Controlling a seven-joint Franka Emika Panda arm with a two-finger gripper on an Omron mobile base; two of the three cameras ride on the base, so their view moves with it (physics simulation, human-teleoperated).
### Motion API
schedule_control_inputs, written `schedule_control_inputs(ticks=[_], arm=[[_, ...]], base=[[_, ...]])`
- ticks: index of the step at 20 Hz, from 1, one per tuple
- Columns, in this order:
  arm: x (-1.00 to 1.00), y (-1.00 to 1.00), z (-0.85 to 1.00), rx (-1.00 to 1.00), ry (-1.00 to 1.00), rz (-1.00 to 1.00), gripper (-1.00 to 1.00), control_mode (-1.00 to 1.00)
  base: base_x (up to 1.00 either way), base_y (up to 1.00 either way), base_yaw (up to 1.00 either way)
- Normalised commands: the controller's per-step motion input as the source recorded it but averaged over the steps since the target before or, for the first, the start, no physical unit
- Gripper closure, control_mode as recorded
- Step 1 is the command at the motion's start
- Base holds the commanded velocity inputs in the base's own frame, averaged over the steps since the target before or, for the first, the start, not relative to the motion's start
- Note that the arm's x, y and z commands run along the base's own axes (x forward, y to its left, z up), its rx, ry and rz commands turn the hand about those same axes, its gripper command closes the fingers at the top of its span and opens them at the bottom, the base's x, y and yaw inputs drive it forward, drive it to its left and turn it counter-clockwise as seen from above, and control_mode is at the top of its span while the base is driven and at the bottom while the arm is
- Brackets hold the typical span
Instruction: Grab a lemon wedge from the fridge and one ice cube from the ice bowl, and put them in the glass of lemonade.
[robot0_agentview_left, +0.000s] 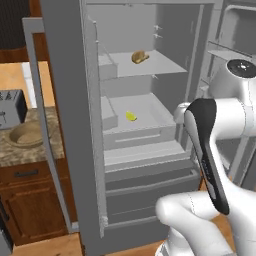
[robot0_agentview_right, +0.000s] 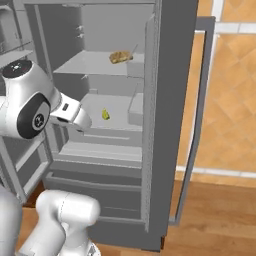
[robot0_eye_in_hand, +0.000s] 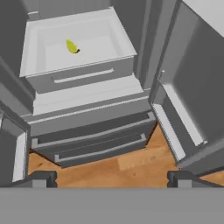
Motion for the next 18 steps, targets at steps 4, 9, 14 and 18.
schedule_control_inputs(ticks=[4,9,14,18], arm=[[0.0,0.0,0.0,0.0,0.0,0.0,-1.0,1.0],[0.0,0.0,0.0,0.0,0.0,0.0,-1.0,1.0],[0.0,0.0,0.0,0.0,0.0,0.0,-1.0,1.0],[0.09,0.0,0.0,0.0,0.01,0.02,-1.0,-1.0]], base=[[0.67,0.0,0.0],[0.69,0.01,0.0],[0.64,0.0,0.0],[0.13,0.0,0.01]])
